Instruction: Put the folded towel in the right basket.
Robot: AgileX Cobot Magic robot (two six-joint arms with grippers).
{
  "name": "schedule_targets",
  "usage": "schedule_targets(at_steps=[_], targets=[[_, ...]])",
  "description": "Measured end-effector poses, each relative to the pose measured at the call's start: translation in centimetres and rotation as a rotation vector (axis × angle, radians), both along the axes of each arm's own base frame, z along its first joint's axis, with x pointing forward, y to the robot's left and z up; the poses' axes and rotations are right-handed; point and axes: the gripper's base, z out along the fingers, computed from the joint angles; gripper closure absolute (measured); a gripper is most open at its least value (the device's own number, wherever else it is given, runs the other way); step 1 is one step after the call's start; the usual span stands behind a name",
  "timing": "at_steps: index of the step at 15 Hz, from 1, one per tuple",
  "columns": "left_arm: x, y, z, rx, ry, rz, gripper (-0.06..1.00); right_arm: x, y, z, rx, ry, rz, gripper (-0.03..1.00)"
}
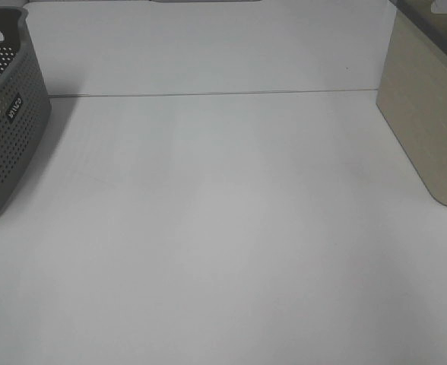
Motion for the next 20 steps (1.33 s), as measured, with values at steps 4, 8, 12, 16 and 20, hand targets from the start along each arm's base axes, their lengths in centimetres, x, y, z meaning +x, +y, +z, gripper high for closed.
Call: schedule_targets(at_steps=[4, 8, 12, 16, 20], targets=[[0.0, 0.0, 0.0, 0.0, 0.0, 0.0, -0.03, 0.8, -0.2, -1.0, 0.015, -0.022, -0.056, 0.79], [0.0, 0.0, 0.0, 0.0, 0.0, 0.0, -0.03, 0.5, -0.3, 0.2, 0.008, -0.062, -0.099, 0.32], [0.0, 0.0, 0.0, 0.0, 0.0, 0.0, -0.03, -0.9, 0.5, 4.1, 0.044, -0.138, -0.098, 0.26], [0.0, 0.0, 0.0, 0.0, 0.0, 0.0, -0.03, -3.7, 6.3, 8.3, 0.064, -0.12, 0.043, 0.25], [0.0, 0.0, 0.0, 0.0, 0.0, 0.0, -0.03, -6.2, 9.6, 10.6, 0.051, -0.148, 0.106, 0.25]])
